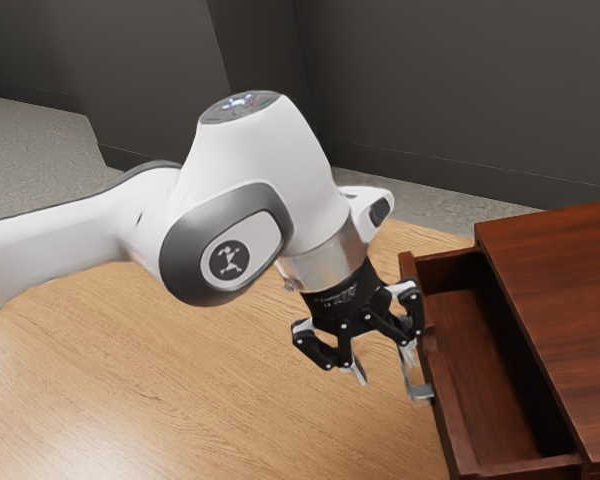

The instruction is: Pull the drawer handle with one arm to open the drawer

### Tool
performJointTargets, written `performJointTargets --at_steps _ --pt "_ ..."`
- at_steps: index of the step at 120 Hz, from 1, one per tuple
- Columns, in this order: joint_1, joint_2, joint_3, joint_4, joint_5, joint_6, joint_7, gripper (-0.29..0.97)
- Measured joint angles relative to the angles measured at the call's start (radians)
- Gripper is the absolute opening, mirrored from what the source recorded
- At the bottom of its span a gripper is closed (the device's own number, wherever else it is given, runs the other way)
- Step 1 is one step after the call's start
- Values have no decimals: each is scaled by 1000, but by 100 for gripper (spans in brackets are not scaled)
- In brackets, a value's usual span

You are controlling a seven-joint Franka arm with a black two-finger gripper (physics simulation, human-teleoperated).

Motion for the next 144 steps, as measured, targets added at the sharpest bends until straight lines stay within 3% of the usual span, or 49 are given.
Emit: performJointTargets --at_steps 81,103,144 --pt "-4 -108 68 -114 -3 -1 73 31" --pt "-37 -127 124 -133 -3 -1 97 31" --pt "-43 -135 130 -130 -20 -1 129 31"
